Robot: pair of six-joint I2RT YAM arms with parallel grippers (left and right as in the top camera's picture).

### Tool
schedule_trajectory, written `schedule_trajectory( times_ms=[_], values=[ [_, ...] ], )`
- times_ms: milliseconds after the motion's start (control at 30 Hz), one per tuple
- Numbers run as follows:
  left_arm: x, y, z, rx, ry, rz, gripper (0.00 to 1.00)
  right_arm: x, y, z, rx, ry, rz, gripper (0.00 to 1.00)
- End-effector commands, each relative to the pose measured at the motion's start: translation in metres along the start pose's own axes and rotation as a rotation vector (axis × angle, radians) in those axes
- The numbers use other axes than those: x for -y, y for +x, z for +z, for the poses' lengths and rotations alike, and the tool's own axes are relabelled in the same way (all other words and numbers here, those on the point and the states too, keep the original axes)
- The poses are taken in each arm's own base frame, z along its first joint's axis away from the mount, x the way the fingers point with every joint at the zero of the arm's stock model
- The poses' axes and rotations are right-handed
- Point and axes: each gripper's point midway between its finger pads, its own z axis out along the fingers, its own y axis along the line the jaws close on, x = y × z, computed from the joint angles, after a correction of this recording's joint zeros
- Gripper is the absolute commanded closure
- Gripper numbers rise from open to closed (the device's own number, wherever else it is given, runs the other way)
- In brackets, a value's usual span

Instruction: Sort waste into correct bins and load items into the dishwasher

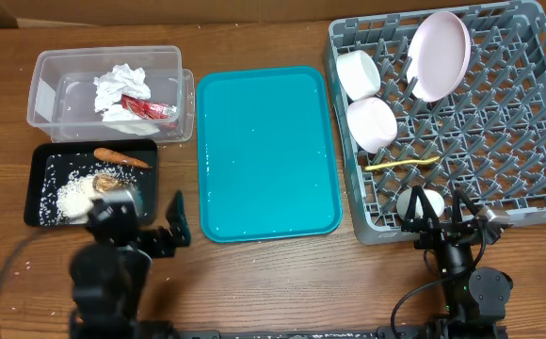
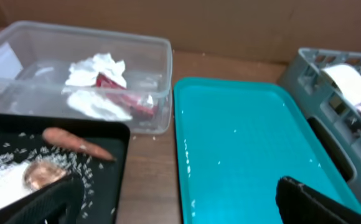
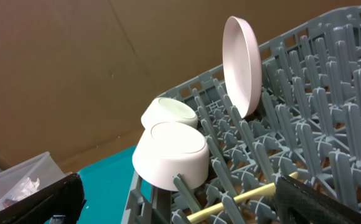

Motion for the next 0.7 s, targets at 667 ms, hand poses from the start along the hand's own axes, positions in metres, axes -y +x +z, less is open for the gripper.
schedule_trajectory(
  times_ms=[667],
  values=[
    [-0.010, 0.046, 0.029, 0.264, 0.032, 0.036, 0.00, 0.002, 0.001, 0.000, 0.006, 0.004, 0.002, 0.00]
  ],
)
